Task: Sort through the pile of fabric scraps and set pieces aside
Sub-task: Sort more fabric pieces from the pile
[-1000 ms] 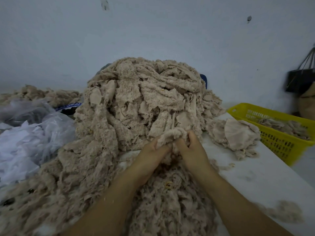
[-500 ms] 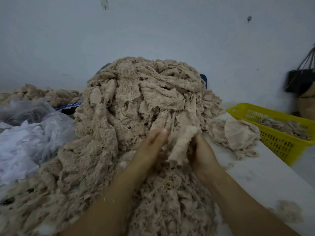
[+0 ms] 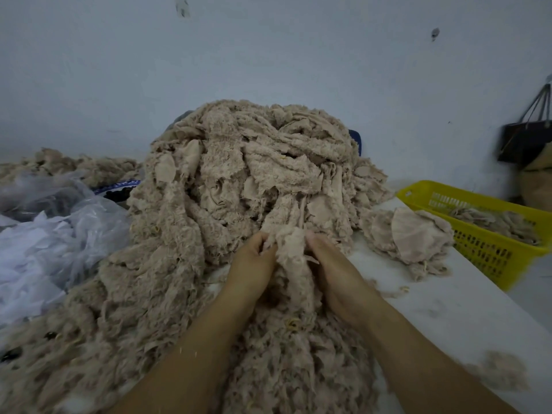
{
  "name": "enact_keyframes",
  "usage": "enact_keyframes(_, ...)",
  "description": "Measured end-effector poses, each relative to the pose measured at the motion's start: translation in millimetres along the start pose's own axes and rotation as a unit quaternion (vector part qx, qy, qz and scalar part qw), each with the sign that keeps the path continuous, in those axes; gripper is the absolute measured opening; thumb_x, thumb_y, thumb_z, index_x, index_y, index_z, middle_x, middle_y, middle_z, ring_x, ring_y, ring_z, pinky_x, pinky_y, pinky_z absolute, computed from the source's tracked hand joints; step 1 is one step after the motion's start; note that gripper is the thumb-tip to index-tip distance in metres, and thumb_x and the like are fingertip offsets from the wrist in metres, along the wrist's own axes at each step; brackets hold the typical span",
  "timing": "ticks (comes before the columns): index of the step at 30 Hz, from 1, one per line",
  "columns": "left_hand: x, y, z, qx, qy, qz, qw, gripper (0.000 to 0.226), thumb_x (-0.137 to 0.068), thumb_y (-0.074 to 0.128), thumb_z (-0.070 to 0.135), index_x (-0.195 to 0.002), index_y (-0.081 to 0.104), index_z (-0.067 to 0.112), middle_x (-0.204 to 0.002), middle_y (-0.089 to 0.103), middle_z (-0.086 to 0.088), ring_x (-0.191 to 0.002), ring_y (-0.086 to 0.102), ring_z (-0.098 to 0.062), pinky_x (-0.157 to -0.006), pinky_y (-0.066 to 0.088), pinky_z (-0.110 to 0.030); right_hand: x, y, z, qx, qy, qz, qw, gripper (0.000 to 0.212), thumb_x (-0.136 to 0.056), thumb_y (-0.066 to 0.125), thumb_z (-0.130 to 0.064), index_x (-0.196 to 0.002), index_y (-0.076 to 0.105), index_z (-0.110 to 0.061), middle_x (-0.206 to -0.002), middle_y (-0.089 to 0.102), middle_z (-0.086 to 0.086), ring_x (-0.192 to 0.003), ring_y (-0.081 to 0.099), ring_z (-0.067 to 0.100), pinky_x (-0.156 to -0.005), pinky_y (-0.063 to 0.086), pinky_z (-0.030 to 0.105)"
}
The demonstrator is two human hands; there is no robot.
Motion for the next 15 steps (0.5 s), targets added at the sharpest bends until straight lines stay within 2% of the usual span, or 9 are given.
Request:
enact_keyframes(2,3.5,7.3,4.1,-0.032,0.024,-0.035,0.999,0.017,-0.096,0.062,0.011,-0.096,0.068,0.027,-0.085,0.075,0.009,-0.077,0.071,-0.004,-0.066,0.056,-0.022,1.9,7.2,0.9,0.078,-0.014,-0.023,0.997,0.031,-0.082,0.066,-0.049,-0.109,0.064,-0.033,-0.101,0.075,-0.013,-0.096,0.071,0.006,-0.074,0.056,0.02)
enact_keyframes(4,7.0,15.7,6.6,-0.068,0.053,-0.069,0.994,0.02,-0.096,0.061,0.01,-0.092,0.066,0.03,-0.079,0.072,0.015,-0.071,0.067,0.004,-0.062,0.05,-0.013,0.5,4.2,-2.3,0.152,-0.035,0.017,0.988,0.007,-0.093,0.063,-0.039,-0.1,0.065,-0.042,-0.092,0.074,-0.021,-0.09,0.07,0.001,-0.07,0.055,0.015)
enact_keyframes(6,8.9,20.3,8.2,-0.102,0.063,-0.083,0.989,0.022,-0.097,0.06,0.017,-0.082,0.065,0.033,-0.067,0.067,0.02,-0.06,0.061,0.004,-0.056,0.045,-0.012,0.1,-7.7,-7.3,0.158,-0.047,0.076,0.983,0.024,-0.101,0.053,-0.027,-0.089,0.071,-0.039,-0.087,0.075,-0.016,-0.084,0.071,0.004,-0.066,0.055,0.017)
enact_keyframes(7,8.7,21.4,9.3,-0.125,0.07,-0.087,0.986,0.025,-0.097,0.06,0.023,-0.074,0.063,0.032,-0.061,0.061,0.018,-0.055,0.055,0.002,-0.053,0.042,-0.014,0.2,-14.6,-10.1,0.136,-0.045,0.101,0.985,0.031,-0.103,0.049,-0.022,-0.087,0.072,-0.036,-0.085,0.076,-0.012,-0.08,0.072,0.006,-0.064,0.055,0.019)
enact_keyframes(9,8.2,20.3,12.7,-0.156,0.094,-0.09,0.979,0.038,-0.097,0.06,0.037,-0.061,0.052,0.028,-0.054,0.047,0.012,-0.05,0.043,-0.004,-0.05,0.035,-0.02,1.1,-28.7,-15.4,0.068,-0.034,0.148,0.986,0.031,-0.104,0.045,-0.017,-0.091,0.071,-0.028,-0.085,0.076,-0.003,-0.076,0.072,0.011,-0.064,0.057,0.026)
enact_keyframes(11,7.7,12.6,14.3,-0.129,0.093,-0.074,0.984,0.051,-0.093,0.061,0.051,-0.053,0.049,0.022,-0.05,0.04,0.009,-0.046,0.037,-0.006,-0.05,0.033,-0.021,1.8,-39.2,-15.7,-0.048,-0.01,0.173,0.984,0.029,-0.105,0.04,-0.016,-0.098,0.068,-0.015,-0.079,0.075,0.004,-0.068,0.072,0.016,-0.06,0.059,0.031)
enact_keyframes(13,8.0,2.1,12.5,-0.093,0.049,-0.048,0.993,0.059,-0.092,0.056,0.061,-0.05,0.061,0.018,-0.049,0.053,0.006,-0.043,0.046,-0.007,-0.057,0.04,-0.019,4.7,-42.1,-11.0,-0.173,0.028,0.164,0.971,0.037,-0.106,0.038,-0.021,-0.091,0.069,-0.008,-0.067,0.069,0.008,-0.051,0.066,0.017,-0.046,0.054,0.027)
enact_keyframes(14,7.9,-0.3,12.4,-0.084,0.037,-0.044,0.995,0.062,-0.092,0.051,0.064,-0.053,0.067,0.02,-0.056,0.062,0.006,-0.049,0.055,-0.004,-0.064,0.043,-0.019,6.8,-40.9,-9.4,-0.223,0.043,0.152,0.962,0.044,-0.105,0.037,-0.024,-0.083,0.071,-0.006,-0.062,0.065,0.008,-0.045,0.062,0.016,-0.041,0.051,0.024)
enact_keyframes(15,8.5,0.5,13.5,-0.087,0.038,-0.051,0.994,0.062,-0.091,0.046,0.071,-0.06,0.07,0.022,-0.069,0.069,0.009,-0.063,0.062,0.0,-0.069,0.045,-0.017,8.2,-39.9,-8.6,-0.249,0.051,0.143,0.957,0.05,-0.105,0.037,-0.025,-0.077,0.073,-0.004,-0.061,0.063,0.008,-0.043,0.06,0.016,-0.039,0.049,0.023)
Point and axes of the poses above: each hand's wrist, its own x-axis away from the middle knuckle, its own y-axis out of the palm, z = x × y, the point moved 8 cm from there along -x, towards the middle knuckle
